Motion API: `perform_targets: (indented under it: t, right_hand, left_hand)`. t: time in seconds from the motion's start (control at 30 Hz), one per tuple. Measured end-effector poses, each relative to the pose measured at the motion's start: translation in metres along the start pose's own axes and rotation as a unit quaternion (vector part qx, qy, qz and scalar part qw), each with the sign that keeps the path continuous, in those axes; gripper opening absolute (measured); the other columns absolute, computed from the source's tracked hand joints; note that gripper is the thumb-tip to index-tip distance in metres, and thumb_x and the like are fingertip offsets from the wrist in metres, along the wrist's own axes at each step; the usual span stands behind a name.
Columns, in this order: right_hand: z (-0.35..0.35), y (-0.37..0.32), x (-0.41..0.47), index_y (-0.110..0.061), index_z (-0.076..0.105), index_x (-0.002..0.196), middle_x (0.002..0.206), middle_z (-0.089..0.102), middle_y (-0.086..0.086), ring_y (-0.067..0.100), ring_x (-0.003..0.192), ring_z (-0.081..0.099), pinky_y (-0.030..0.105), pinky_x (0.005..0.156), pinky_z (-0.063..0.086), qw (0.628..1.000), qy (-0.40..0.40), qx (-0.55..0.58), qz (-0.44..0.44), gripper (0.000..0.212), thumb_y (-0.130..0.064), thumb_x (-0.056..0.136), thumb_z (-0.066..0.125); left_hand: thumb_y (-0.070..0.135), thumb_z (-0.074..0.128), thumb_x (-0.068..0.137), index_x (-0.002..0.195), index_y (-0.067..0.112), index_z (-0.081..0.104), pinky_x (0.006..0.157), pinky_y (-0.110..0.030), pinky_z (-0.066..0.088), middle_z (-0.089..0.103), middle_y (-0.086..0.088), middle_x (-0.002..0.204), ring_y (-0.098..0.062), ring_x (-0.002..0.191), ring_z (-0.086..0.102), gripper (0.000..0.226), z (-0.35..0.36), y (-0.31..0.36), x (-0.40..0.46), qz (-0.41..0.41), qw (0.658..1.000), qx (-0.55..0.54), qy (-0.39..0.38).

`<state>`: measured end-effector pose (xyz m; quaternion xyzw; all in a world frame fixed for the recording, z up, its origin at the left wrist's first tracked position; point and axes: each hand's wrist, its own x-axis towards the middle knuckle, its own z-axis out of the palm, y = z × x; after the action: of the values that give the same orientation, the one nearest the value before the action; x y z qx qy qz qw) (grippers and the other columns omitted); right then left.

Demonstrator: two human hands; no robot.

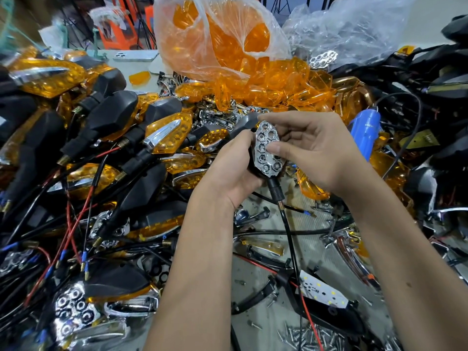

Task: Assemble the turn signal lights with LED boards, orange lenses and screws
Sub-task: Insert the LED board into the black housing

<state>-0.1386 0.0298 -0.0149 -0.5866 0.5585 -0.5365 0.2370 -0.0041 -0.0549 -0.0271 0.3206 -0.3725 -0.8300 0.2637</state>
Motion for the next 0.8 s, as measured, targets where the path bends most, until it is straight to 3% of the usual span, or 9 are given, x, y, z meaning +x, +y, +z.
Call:
perform_targets:
  t: [0.1,0.2,0.3,0.37,0.43,0.5,0.63,0.73,0.8]
  right_hand:
    - [0.0014,0.0017,0.0001,-0.037,0.069,0.124,0.111,0.069,0.018,0.034,0.103,0.064,0.043,0.092,0.061,1.000,-0.007,-0.014,-0.009,0.052,-0.002,0.088,0.079]
    - [0.0036,0.0020,0.0001,-0.046,0.068,0.120,0.106,0.066,0.020,0.036,0.097,0.062,0.047,0.085,0.061,0.999,-0.004,-0.038,-0.022,0.055,-0.004,0.087,0.080]
    - [0.0021,0.0024,0.0005,-0.049,0.069,0.118,0.105,0.067,0.019,0.037,0.096,0.063,0.050,0.083,0.060,0.999,-0.011,-0.040,-0.019,0.057,-0.003,0.086,0.080]
    - [-0.0001,0.0025,0.0013,-0.048,0.071,0.118,0.102,0.068,0.010,0.034,0.094,0.063,0.050,0.082,0.059,0.998,-0.026,-0.046,-0.014,0.056,-0.003,0.086,0.079]
    - [-0.0016,0.0033,0.0020,-0.042,0.073,0.120,0.100,0.062,-0.001,0.023,0.093,0.060,0.047,0.078,0.059,0.998,-0.029,-0.057,-0.006,0.052,-0.004,0.086,0.081]
    - [-0.0024,0.0044,0.0018,-0.038,0.074,0.123,0.104,0.057,0.000,0.020,0.100,0.058,0.047,0.077,0.057,0.998,-0.026,-0.065,0.006,0.049,-0.007,0.087,0.082]
    - [-0.0016,0.0046,0.0004,-0.036,0.073,0.126,0.100,0.053,-0.004,0.015,0.097,0.055,0.049,0.082,0.058,0.997,-0.017,-0.074,0.022,0.047,-0.009,0.088,0.081]
    - [0.0017,0.0031,0.0008,-0.040,0.073,0.125,0.100,0.053,-0.005,0.015,0.096,0.056,0.046,0.081,0.058,0.997,-0.007,-0.078,0.018,0.048,-0.009,0.089,0.080]
    - [0.0039,0.0030,0.0017,-0.040,0.072,0.125,0.102,0.053,-0.004,0.012,0.090,0.055,0.034,0.073,0.055,0.997,-0.003,-0.071,0.011,0.048,-0.008,0.090,0.079]
  left_hand:
    - [0.020,0.039,0.110,0.143,-0.003,0.053,0.116,-0.056,0.041,0.058,-0.029,0.142,-0.033,0.119,0.059,0.043,-0.0001,-0.0015,0.0008,-0.004,1.000,-0.008,-0.001]
    - [0.019,0.036,0.110,0.145,-0.004,0.050,0.111,-0.052,0.045,0.062,-0.023,0.126,-0.031,0.114,0.058,0.045,0.0004,0.0001,0.0000,-0.004,1.000,-0.006,0.001]
    - [0.019,0.036,0.110,0.147,-0.005,0.049,0.098,-0.045,0.051,0.060,-0.022,0.124,-0.030,0.113,0.056,0.046,0.0028,0.0006,-0.0013,-0.007,1.000,-0.011,0.001]
    - [0.021,0.037,0.110,0.147,-0.004,0.049,0.096,-0.042,0.051,0.061,-0.023,0.127,-0.030,0.114,0.057,0.046,0.0038,0.0002,-0.0031,-0.007,1.000,-0.025,-0.006]
    - [0.024,0.037,0.112,0.146,-0.001,0.052,0.104,-0.045,0.050,0.063,-0.023,0.133,-0.032,0.115,0.059,0.045,0.0038,-0.0006,-0.0038,-0.009,0.999,-0.040,-0.019]
    - [0.024,0.038,0.111,0.143,-0.001,0.054,0.108,-0.046,0.048,0.064,-0.024,0.135,-0.032,0.114,0.062,0.044,0.0038,-0.0016,-0.0038,-0.013,0.998,-0.055,-0.026]
    - [0.016,0.037,0.107,0.119,0.000,0.064,0.090,-0.038,0.053,0.067,-0.018,0.107,-0.024,0.090,0.066,0.033,0.0034,-0.0032,-0.0054,-0.013,0.997,-0.064,-0.045]
    - [0.012,0.035,0.102,0.108,0.001,0.066,0.088,-0.039,0.054,0.069,-0.017,0.101,-0.027,0.093,0.065,0.033,0.0047,-0.0025,-0.0068,0.006,0.996,-0.078,-0.048]
    - [0.009,0.034,0.098,0.109,0.001,0.064,0.086,-0.039,0.052,0.064,-0.019,0.104,-0.029,0.096,0.061,0.033,0.0051,-0.0026,-0.0074,0.023,0.995,-0.084,-0.047]
